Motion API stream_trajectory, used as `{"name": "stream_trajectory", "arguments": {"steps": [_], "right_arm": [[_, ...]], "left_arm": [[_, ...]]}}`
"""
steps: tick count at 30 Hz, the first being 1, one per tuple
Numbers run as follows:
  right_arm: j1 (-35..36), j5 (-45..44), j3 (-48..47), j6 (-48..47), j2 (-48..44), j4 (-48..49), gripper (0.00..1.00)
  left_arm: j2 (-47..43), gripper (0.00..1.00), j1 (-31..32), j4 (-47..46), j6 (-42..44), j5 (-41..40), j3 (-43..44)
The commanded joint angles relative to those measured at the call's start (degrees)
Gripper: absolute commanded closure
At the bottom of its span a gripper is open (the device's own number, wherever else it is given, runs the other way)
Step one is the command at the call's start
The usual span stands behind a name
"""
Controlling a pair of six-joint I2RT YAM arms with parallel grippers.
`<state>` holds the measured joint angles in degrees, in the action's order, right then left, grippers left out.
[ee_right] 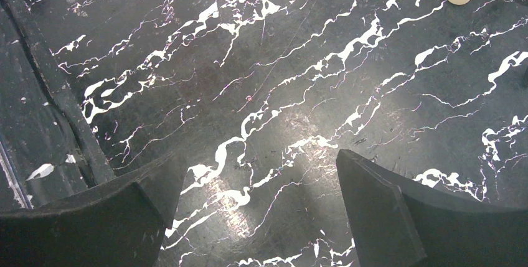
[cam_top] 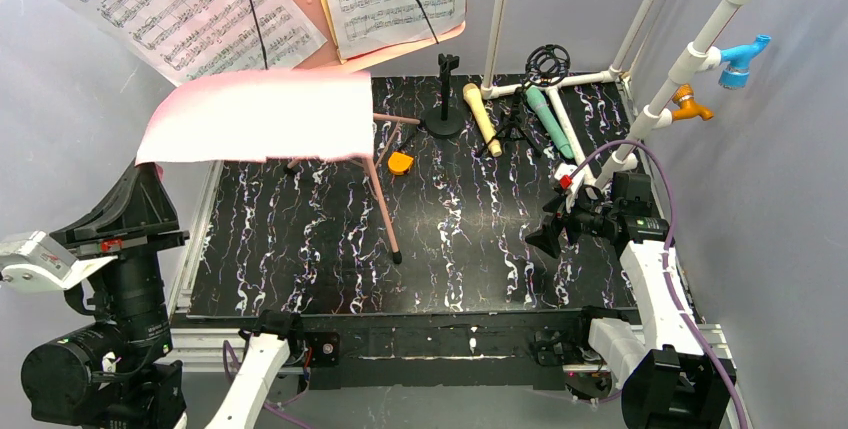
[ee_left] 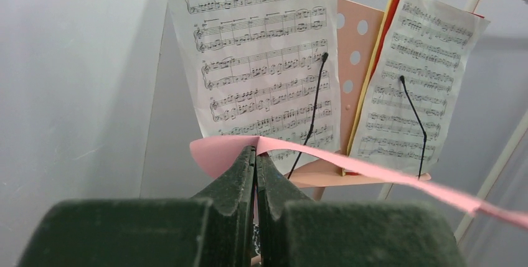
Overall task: Pack up the instrument practice props
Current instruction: Pick up the sheet music from the music stand.
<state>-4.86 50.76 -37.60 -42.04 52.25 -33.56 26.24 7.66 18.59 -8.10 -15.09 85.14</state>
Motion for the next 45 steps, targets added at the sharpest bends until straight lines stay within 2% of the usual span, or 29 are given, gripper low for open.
{"name": "stream_trajectory", "arguments": {"steps": [1,11,17,20,33,38,42,45], "right_arm": [[-0.2,1.2,0.3,-0.3,0.2,0.3,0.00],[-0.3,1.3,0.2,-0.3,0.1,0.2,0.00],[-0.3,1.8,0.2,-0.9,-0.1,-0.4,0.00],[-0.3,2.3,0.2,-1.3,-0.1,-0.8,0.00],[-0.3,3.0,0.2,-1.6,0.8,-1.1,0.00],[-0.3,3.4,0.2,-1.8,1.2,-1.2,0.00],[-0.2,4.1,0.2,-2.4,1.5,-1.8,0.00],[-0.3,4.3,0.1,-3.0,1.6,-2.2,0.00]], "left_arm": [[0.6,1.00,0.0,-0.7,-0.5,5.9,1.3],[3.5,1.00,0.1,4.3,-4.8,35.5,2.3],[6.4,1.00,0.1,4.2,-14.2,52.1,-4.2],[6.7,1.00,0.3,2.4,-18.9,56.6,-9.7],[7.4,1.00,5.3,4.9,-27.4,62.7,-25.7],[9.4,1.00,14.4,11.5,-27.5,56.1,-30.1],[14.4,1.00,23.6,11.9,-32.8,46.7,-35.1],[20.6,1.00,27.3,12.2,-38.1,42.8,-37.2]]}}
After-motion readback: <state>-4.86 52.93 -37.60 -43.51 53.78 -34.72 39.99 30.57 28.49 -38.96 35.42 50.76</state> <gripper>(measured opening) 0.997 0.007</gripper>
